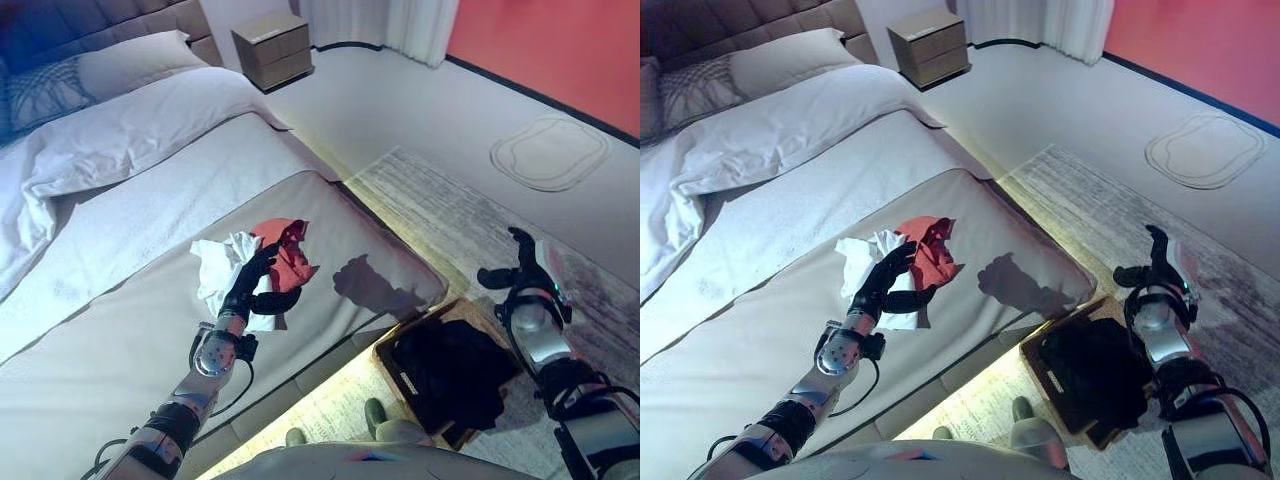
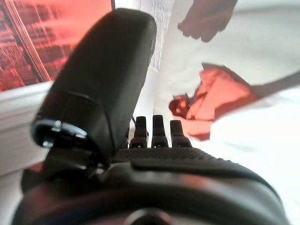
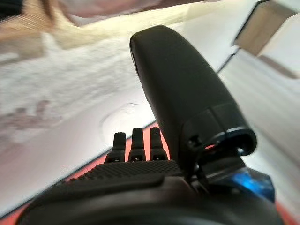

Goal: Pick up the clothes from the bed and place them into the basket

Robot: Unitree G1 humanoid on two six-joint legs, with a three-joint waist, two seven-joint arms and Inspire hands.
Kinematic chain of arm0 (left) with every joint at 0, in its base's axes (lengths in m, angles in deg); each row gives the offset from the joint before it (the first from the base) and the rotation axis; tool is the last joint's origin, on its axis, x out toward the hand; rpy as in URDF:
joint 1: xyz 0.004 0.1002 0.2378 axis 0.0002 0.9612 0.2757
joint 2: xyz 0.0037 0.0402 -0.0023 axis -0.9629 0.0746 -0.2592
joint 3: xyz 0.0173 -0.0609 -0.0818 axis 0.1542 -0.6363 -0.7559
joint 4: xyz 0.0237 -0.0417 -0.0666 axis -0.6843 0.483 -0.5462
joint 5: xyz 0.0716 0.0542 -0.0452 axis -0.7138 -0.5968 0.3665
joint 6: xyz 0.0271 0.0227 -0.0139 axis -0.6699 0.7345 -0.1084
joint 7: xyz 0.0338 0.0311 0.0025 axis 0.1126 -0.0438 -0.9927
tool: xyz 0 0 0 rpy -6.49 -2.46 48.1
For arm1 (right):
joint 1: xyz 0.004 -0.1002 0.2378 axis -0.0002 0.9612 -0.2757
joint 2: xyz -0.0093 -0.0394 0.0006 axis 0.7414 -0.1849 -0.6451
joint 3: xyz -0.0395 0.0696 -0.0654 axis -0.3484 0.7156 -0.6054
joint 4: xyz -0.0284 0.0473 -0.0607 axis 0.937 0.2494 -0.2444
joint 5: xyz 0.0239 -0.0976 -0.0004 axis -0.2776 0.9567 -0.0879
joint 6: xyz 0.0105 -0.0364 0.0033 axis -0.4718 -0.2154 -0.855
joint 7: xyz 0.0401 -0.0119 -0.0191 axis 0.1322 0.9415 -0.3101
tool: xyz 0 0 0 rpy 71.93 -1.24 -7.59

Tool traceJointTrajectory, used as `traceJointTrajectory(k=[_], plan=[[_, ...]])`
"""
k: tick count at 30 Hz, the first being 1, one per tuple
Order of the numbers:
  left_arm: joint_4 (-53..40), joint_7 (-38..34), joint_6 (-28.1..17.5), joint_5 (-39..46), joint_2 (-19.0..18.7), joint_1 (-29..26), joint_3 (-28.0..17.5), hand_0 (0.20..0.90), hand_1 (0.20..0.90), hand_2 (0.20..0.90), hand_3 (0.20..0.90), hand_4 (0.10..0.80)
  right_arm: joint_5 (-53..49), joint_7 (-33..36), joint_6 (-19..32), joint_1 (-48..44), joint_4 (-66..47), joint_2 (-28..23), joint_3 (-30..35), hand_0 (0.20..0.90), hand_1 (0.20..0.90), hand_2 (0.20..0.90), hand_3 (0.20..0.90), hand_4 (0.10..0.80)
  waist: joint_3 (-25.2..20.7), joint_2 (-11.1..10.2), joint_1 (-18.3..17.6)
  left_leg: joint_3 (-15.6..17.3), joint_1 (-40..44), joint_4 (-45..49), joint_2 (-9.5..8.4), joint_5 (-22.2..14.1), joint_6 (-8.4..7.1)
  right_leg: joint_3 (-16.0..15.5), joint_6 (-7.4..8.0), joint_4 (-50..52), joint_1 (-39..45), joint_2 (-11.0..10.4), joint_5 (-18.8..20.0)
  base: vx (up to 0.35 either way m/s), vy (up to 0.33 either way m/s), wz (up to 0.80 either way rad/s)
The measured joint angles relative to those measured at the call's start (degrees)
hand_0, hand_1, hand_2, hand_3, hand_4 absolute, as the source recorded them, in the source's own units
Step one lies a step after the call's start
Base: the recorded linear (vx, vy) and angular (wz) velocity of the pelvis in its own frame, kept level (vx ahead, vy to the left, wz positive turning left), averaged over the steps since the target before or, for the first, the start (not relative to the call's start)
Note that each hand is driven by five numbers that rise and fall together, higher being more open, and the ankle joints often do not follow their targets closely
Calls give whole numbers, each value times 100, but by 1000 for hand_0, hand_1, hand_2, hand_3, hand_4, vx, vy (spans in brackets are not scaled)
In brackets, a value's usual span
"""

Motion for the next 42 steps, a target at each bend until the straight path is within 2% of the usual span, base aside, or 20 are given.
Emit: traceJointTrajectory(k=[3,10,13,15,17,20,24,30,36,38,42], plan=[[87,11,-1,-16,-1,9,-5,900,900,900,900,800,228,-21,-20,-372,-4,-125,-350,900,900,900,900,800,11,-1,172,-155,-41,11,1,40,0,-148,-1,-2,19,-6,-3,95,13,26],[139,393,-37,29,-161,171,-107,900,900,900,900,800,423,-431,-67,-878,6,-206,-646,900,900,900,900,800,188,-23,653,-482,-143,30,-10,133,-51,-479,-31,1,68,-31,-26,37,25,24],[105,426,-156,88,-320,153,-129,900,900,900,900,800,454,-583,-62,-1303,258,-263,-890,900,900,900,900,800,446,-8,829,-585,-541,339,-50,140,-58,-605,-32,139,-206,-86,-26,-221,56,23],[77,425,-252,267,-367,-41,-167,900,900,900,900,800,456,-640,-60,-1866,635,-358,-1018,900,900,900,900,800,815,82,933,-726,-988,634,-92,157,-46,-731,-40,421,-574,-152,-30,-225,23,27],[50,424,-288,480,-375,-262,-199,900,900,900,900,800,455,-644,-63,-2245,955,-389,-1026,900,900,900,900,800,1147,110,1029,-813,-1336,939,-127,156,-46,-786,-135,850,-937,-204,-162,-169,0,25],[13,421,-397,876,-405,-634,-208,900,900,900,900,800,452,-641,-75,-2755,1303,-410,-1065,900,900,900,900,800,1669,98,1112,-969,-1776,1309,-254,116,-52,-890,-244,1933,-1634,-387,-630,-108,-27,32],[-319,386,-406,1158,-448,-759,-209,900,900,900,900,800,443,-641,-106,-3123,1318,-411,-1375,900,900,900,900,800,2183,37,1256,-1083,-2328,1974,-521,-55,42,-893,-273,3129,-2382,-704,-1105,-89,-37,26],[-638,295,-406,1168,-455,-777,-190,900,900,900,900,800,400,-644,-228,-3561,1334,-369,-1729,900,900,900,900,800,2406,65,1521,-1160,-3398,3083,-667,-341,64,-909,-384,4183,-3342,-871,-1424,-72,-35,19],[-888,159,-404,1497,-493,-559,-194,900,900,900,900,800,252,-640,-440,-3835,1443,-347,-1816,900,900,900,900,800,2433,117,1619,-1329,-4020,3565,-733,-404,63,-999,-493,4721,-3878,-966,-1579,-31,-22,17],[-903,155,-404,1502,-504,-526,-196,900,900,900,900,800,163,-640,-453,-3930,1471,-314,-1816,900,900,900,900,800,2437,127,1628,-1380,-4171,3669,-742,-444,12,-1017,-470,4826,-4009,-969,-1599,-2,-1,9],[-1068,165,-403,1502,-513,-427,-187,900,900,900,900,800,158,-641,-456,-4122,1470,-268,-1817,900,900,900,900,800,2443,138,1663,-1462,-4433,3724,-761,-448,7,-1047,-468,4946,-4276,-975,-1602,8,8,9]])
